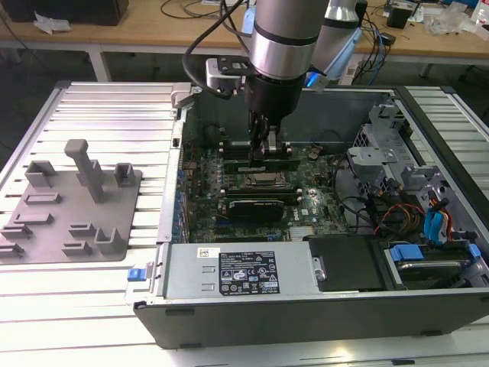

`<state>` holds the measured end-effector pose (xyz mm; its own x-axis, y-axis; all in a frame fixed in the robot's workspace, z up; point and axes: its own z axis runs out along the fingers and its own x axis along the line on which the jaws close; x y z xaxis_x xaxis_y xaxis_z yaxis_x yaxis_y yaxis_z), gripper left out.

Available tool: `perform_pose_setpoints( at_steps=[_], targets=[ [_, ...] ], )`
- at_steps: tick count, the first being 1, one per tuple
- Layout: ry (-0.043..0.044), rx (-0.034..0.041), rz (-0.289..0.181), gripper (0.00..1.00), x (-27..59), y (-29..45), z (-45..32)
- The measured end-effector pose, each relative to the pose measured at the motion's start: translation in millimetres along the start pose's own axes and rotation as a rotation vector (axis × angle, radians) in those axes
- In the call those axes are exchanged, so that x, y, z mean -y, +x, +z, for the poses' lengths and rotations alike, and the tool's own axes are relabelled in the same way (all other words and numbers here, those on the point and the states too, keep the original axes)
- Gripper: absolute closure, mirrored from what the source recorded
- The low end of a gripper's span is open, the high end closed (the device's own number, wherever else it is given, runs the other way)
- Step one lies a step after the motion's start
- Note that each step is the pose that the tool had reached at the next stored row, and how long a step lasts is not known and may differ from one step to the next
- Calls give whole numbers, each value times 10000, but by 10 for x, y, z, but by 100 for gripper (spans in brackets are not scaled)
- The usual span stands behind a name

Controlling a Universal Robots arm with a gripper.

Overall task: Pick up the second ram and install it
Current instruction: 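Insert the second ram into the second slot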

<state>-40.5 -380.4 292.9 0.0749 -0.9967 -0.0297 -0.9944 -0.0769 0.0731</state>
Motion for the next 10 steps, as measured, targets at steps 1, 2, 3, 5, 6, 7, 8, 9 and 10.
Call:
perform_pose_setpoints(
  at_steps=[1,2,3,5,6,7,8,9,10],
  targets=[
    [0,0,0,91,1,0,11],
    [0,-1,0,91,2,1,24],
    [0,-1,0,91,4,2,49],
    [0,0,0,91,7,3,91],
    [0,0,0,91,8,3,108],
    [0,-1,0,91,9,4,123],
    [0,-1,0,91,11,4,140],
    [0,-1,1,91,12,5,159],
    [0,0,1,91,13,5,175]
  ],
)
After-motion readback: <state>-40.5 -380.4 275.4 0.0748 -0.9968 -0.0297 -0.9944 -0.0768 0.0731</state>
